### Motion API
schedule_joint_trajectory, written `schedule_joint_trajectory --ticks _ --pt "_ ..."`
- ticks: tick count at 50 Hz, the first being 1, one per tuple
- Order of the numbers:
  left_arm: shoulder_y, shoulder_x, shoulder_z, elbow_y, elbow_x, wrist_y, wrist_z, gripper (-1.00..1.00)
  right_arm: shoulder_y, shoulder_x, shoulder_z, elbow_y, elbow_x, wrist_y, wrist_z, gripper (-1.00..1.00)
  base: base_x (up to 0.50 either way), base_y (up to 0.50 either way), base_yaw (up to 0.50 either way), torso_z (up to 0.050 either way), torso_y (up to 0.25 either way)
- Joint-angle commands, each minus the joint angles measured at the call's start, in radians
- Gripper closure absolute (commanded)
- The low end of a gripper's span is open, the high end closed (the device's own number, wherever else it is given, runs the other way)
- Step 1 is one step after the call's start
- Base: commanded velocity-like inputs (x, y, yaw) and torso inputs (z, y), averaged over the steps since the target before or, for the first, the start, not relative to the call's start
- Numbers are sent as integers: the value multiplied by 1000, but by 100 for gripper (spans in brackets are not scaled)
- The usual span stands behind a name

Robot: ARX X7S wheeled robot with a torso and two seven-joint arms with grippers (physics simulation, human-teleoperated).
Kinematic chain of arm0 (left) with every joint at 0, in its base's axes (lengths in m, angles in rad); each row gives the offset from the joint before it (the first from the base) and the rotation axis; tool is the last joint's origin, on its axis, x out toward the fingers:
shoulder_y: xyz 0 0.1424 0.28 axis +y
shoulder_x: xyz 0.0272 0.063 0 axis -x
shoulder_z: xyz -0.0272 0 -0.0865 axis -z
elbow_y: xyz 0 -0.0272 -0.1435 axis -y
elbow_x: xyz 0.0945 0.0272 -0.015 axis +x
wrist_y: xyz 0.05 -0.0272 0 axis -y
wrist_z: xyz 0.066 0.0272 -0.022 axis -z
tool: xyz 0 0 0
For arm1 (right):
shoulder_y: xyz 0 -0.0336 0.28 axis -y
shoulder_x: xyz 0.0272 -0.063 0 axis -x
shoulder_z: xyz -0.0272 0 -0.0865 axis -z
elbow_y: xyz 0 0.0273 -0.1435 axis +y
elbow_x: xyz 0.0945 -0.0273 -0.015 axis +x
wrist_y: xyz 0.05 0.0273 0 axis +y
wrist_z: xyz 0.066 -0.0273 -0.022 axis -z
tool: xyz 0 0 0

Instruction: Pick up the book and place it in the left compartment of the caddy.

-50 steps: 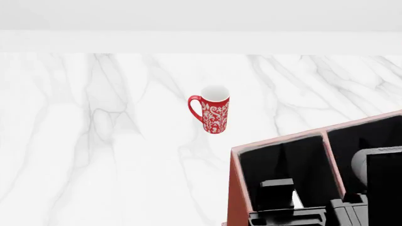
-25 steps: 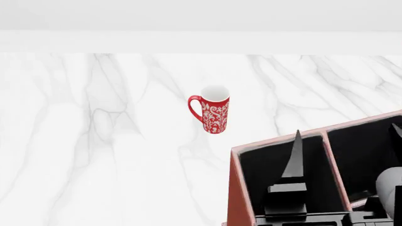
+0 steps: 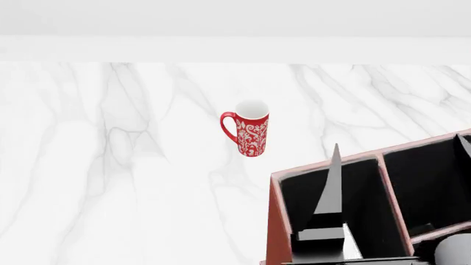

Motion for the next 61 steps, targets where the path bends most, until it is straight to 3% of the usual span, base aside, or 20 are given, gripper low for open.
schedule_joint_trajectory --ticks 1,61 --pt "5 -4 -8 5 -7 4 -4 -100 789 -221 -1182 -3 -298 -413 296 -100 0 0 0 0 0" --pt "59 -12 -49 34 -32 54 -4 -100 790 -155 -1093 -3 -488 -292 332 -100 0 0 0 0 0"
